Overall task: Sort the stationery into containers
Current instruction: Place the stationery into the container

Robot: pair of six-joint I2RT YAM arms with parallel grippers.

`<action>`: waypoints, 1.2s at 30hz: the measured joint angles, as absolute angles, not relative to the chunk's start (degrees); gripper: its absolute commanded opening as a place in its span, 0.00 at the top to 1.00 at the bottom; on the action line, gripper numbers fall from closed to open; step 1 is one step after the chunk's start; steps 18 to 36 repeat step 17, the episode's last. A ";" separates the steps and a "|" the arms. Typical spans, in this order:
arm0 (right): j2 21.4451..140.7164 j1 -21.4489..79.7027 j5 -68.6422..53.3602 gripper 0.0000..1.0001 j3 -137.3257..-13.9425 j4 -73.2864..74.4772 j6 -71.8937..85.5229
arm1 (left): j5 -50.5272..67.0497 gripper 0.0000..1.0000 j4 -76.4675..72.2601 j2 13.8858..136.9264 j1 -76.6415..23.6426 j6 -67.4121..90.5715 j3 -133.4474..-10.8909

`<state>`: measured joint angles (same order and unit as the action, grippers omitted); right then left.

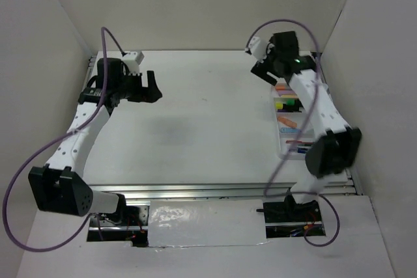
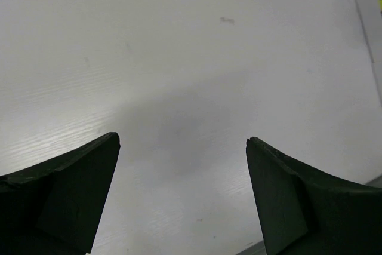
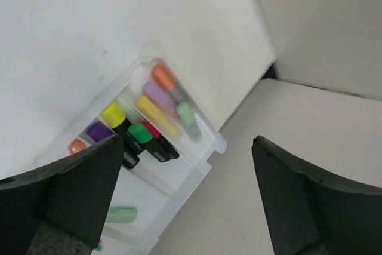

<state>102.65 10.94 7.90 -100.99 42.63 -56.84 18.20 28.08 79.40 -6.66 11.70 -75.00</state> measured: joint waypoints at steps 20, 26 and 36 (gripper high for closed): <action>39.05 4.21 2.39 0.00 -40.75 23.81 -35.97 | -0.23 0.01 24.47 54.72 -4.51 -0.27 -43.68; 39.05 4.21 2.39 0.00 -40.75 23.81 -35.97 | -0.23 0.01 24.47 54.72 -4.51 -0.27 -43.68; 39.05 4.21 2.39 0.00 -40.75 23.81 -35.97 | -0.23 0.01 24.47 54.72 -4.51 -0.27 -43.68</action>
